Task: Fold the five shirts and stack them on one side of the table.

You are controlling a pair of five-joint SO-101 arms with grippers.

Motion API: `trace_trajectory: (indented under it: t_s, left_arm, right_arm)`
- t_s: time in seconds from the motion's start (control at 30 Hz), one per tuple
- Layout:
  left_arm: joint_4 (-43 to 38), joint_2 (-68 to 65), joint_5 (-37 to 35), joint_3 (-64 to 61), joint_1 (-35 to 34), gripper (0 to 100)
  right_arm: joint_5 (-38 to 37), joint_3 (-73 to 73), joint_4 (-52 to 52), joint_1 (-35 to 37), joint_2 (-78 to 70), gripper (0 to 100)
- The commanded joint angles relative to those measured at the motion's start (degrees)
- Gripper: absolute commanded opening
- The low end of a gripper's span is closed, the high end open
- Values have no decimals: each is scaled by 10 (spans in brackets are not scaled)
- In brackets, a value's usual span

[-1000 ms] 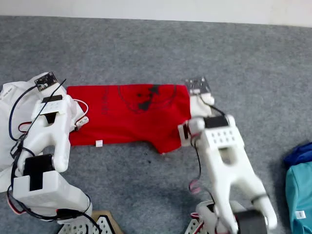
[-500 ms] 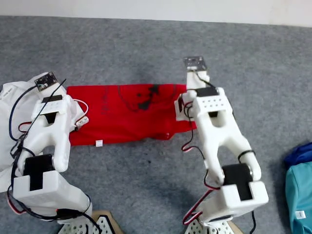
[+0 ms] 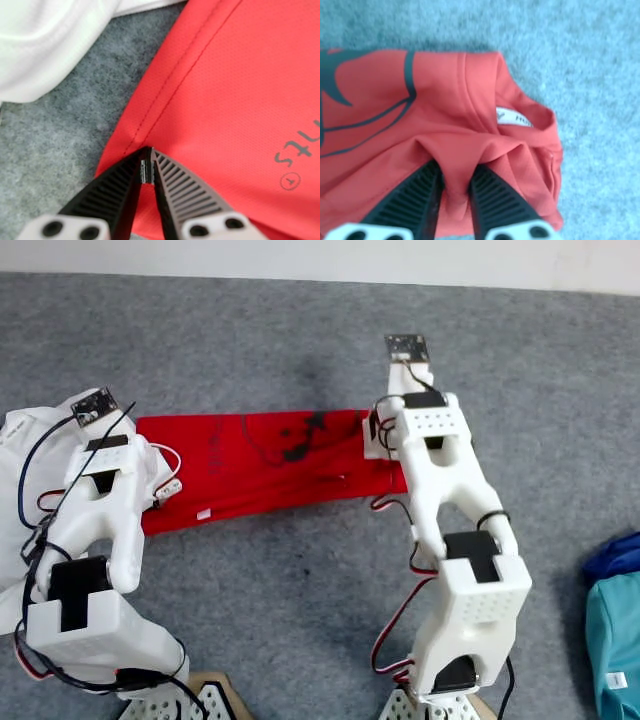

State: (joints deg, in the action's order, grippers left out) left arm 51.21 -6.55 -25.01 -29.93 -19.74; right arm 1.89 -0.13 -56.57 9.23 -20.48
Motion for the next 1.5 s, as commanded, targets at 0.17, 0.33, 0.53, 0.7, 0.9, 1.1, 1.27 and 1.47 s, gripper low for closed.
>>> trace_trajectory:
  t_s: [0.17, 0.33, 0.53, 0.7, 0.9, 1.1, 1.27, 1.47]
  left_arm:
    - [-10, 2, 5, 15, -12, 11]
    - [-10, 2, 5, 15, -12, 11]
    - [-10, 2, 6, 15, -12, 11]
    - [-10, 2, 6, 15, -12, 11]
    - [-10, 2, 6, 15, -12, 11]
    - [-10, 2, 6, 15, -12, 11]
    - [-10, 2, 6, 15, -12, 11]
    - [-10, 2, 6, 15, -12, 11]
  right_arm:
    - [1, -57, -59, 7, 13, 299]
    - [4, -56, -89, 7, 58, 299]
    - [5, -55, -162, 24, 135, 299]
    - [1, -29, -245, 42, 207, 299]
    - [-18, 145, -240, 45, 352, 136]
    - [-59, 334, -102, 61, 451, 25]
    - [-55, 409, 11, 91, 414, 11]
    - [-55, 389, 52, 110, 339, 11]
